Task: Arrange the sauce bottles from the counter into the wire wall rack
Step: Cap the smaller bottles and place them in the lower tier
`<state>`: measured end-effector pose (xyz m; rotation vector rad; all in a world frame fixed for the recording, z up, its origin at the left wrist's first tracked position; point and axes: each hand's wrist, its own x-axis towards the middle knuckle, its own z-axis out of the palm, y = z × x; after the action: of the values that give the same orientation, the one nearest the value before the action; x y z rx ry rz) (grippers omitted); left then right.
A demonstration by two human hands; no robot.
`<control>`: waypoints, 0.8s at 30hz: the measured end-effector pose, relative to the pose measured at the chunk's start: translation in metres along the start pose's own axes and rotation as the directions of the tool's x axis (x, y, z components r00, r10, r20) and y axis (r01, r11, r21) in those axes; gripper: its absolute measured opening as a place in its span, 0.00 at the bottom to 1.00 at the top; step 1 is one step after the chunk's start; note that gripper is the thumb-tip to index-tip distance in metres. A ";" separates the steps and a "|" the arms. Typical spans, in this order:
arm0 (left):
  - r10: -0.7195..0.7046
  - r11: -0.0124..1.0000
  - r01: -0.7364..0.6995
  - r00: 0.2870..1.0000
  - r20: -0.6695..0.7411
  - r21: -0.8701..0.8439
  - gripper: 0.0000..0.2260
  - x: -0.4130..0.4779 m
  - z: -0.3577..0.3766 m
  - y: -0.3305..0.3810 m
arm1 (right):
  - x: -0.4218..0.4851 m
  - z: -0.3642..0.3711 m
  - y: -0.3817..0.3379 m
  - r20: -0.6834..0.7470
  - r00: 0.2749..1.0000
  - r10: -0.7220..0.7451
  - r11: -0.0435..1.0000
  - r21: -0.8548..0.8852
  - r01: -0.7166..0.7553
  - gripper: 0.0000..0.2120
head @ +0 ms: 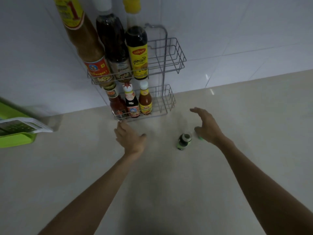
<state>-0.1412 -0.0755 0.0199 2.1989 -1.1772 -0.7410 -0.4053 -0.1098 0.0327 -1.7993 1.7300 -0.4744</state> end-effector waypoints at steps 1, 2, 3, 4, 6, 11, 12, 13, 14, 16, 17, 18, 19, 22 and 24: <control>0.080 0.997 -0.080 0.993 0.085 -0.007 0.44 -0.012 0.012 0.002 | -0.011 0.005 0.018 0.017 0.999 0.034 0.999 -0.036 -0.033 0.35; 0.169 0.986 -0.164 0.967 0.189 -0.040 0.45 -0.023 0.023 0.006 | -0.020 0.011 0.033 0.025 0.998 0.058 0.996 -0.064 -0.056 0.35; 0.250 0.968 -0.240 0.920 0.301 -0.069 0.46 -0.032 0.033 0.009 | -0.026 0.017 0.045 0.021 0.997 0.078 0.994 -0.084 -0.076 0.34; 0.307 0.950 -0.301 0.859 0.410 -0.082 0.47 -0.039 0.043 0.012 | -0.031 0.022 0.053 0.007 0.995 0.101 0.991 -0.094 -0.100 0.34; 0.350 0.930 -0.350 0.757 0.551 -0.110 0.48 -0.048 0.061 0.018 | -0.037 0.032 0.062 -0.044 0.989 0.145 0.986 -0.072 -0.147 0.30; 0.310 0.950 -0.236 0.759 0.572 -0.202 0.36 -0.055 0.090 0.031 | -0.038 0.042 0.064 -0.187 0.973 0.137 0.991 0.011 -0.137 0.18; 0.310 0.951 -0.247 0.773 0.554 -0.186 0.30 -0.056 0.092 0.032 | -0.039 0.041 0.061 -0.203 0.972 0.116 0.993 0.047 -0.108 0.17; 0.308 0.951 -0.257 0.789 0.531 -0.170 0.25 -0.057 0.092 0.033 | -0.041 0.038 0.057 -0.215 0.972 0.090 0.993 0.092 -0.072 0.17; 0.307 0.952 -0.257 0.804 0.509 -0.168 0.23 -0.058 0.092 0.033 | -0.043 0.035 0.051 -0.225 0.972 0.072 0.988 0.148 -0.039 0.17; 0.324 0.946 -0.270 0.813 0.484 -0.179 0.20 -0.061 0.089 0.032 | -0.048 0.026 0.038 -0.248 0.968 0.048 0.971 0.238 0.013 0.17; 0.334 0.943 -0.285 0.816 0.472 -0.174 0.19 -0.063 0.086 0.032 | -0.050 0.021 0.032 -0.273 0.962 0.007 0.970 0.235 0.060 0.17; 0.341 0.940 -0.299 0.822 0.455 -0.165 0.18 -0.065 0.082 0.033 | -0.053 0.017 0.025 -0.297 0.953 -0.065 0.971 0.199 0.129 0.17; 0.343 0.939 -0.303 0.832 0.436 -0.160 0.18 -0.066 0.078 0.033 | -0.056 0.012 0.018 -0.300 0.942 -0.153 0.968 0.148 0.204 0.18; 0.359 0.933 -0.336 0.835 0.417 -0.130 0.18 -0.067 0.058 0.032 | -0.061 -0.005 0.000 -0.177 0.900 -0.398 0.917 -0.038 0.398 0.24; 0.385 0.920 -0.375 0.809 0.444 -0.115 0.19 -0.066 0.042 0.031 | -0.064 -0.019 -0.016 -0.079 0.906 -0.416 0.909 -0.007 0.417 0.24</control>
<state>-0.2183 -0.0416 0.0255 1.7196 -1.7679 -1.1217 -0.4106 -0.0505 0.0664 -2.1761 1.3808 -0.7359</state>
